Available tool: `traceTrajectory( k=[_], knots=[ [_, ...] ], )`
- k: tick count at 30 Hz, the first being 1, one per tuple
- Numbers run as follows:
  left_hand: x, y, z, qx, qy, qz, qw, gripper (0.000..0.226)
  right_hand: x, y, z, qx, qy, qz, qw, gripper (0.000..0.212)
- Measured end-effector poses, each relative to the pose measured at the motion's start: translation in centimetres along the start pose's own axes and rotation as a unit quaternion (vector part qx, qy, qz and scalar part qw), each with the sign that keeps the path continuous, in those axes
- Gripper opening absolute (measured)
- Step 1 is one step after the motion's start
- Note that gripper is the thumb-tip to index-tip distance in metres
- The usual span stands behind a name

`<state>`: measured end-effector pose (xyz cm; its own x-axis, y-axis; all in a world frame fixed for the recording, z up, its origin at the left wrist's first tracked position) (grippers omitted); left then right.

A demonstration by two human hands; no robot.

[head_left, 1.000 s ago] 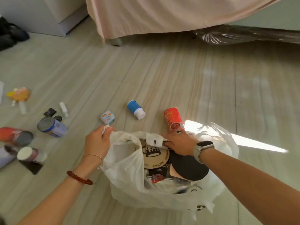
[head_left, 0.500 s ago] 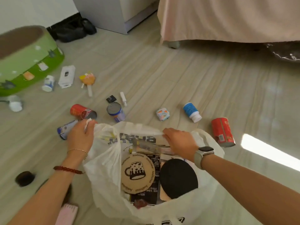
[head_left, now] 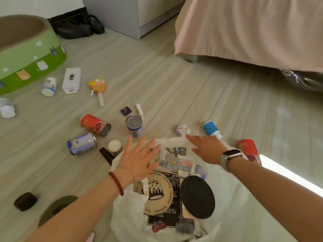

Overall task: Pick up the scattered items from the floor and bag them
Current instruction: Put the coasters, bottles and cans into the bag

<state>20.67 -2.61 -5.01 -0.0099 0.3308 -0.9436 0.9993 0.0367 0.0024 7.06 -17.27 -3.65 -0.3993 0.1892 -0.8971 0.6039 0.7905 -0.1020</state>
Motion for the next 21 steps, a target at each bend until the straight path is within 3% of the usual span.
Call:
traceTrajectory(
  k=[2, 4, 6, 9, 11, 13, 15, 18, 19, 21],
  knots=[
    [1.9, 0.3, -0.4, -0.018, 0.056, -0.051, 0.997, 0.077, 1.4, 0.5, -0.7, -0.006, 0.062, -0.034, 0.997, 0.052],
    [0.7, 0.4, -0.1, -0.035, 0.051, -0.128, 0.990, 0.059, 1.0, 0.9, -0.9, -0.011, 0.060, -0.013, 0.998, 0.050],
    [-2.4, 0.4, 1.0, -0.049, -0.012, -0.216, 0.975, 0.044, -0.4, 1.1, -0.9, -0.033, 0.017, 0.023, 0.999, 0.048],
    [-8.0, -0.2, 3.7, -0.055, -0.177, -0.276, 0.943, 0.048, -3.0, -1.3, -0.7, -0.010, -0.071, 0.173, 0.982, 0.041],
    [-10.1, -1.6, 5.9, -0.060, -0.210, -0.300, 0.929, 0.046, -3.9, -5.0, -0.7, 0.050, -0.146, 0.281, 0.947, 0.034],
    [-11.0, -3.4, 8.5, -0.072, -0.207, -0.312, 0.924, 0.038, -3.3, -9.7, -0.6, 0.136, -0.188, 0.403, 0.885, 0.031],
    [-11.1, -5.6, 11.5, -0.078, -0.195, -0.305, 0.929, 0.033, -0.3, -14.5, -0.3, 0.235, -0.153, 0.501, 0.819, 0.033],
    [-9.7, -9.3, 16.6, -0.080, -0.140, -0.289, 0.944, 0.040, 5.9, -20.1, -0.3, 0.335, -0.035, 0.563, 0.755, 0.036],
    [-9.1, -10.4, 18.3, -0.083, -0.118, -0.288, 0.947, 0.043, 7.3, -21.4, -0.6, 0.355, -0.021, 0.555, 0.752, 0.037],
    [-7.5, -12.4, 21.8, -0.089, -0.081, -0.287, 0.950, 0.049, 8.5, -23.8, -0.8, 0.357, -0.041, 0.443, 0.822, 0.040]
  ],
)
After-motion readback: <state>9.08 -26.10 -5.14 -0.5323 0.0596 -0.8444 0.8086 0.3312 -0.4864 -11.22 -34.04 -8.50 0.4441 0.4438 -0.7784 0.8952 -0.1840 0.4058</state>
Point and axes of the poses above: each hand's wrist, its own z-axis towards the middle knuckle, its own x-axis out of the palm, y = z × x, the point moved 8 cm from there along z, towards the middle knuckle, and after that the axes turned 6 degrees about x, right-handed, at the moved point
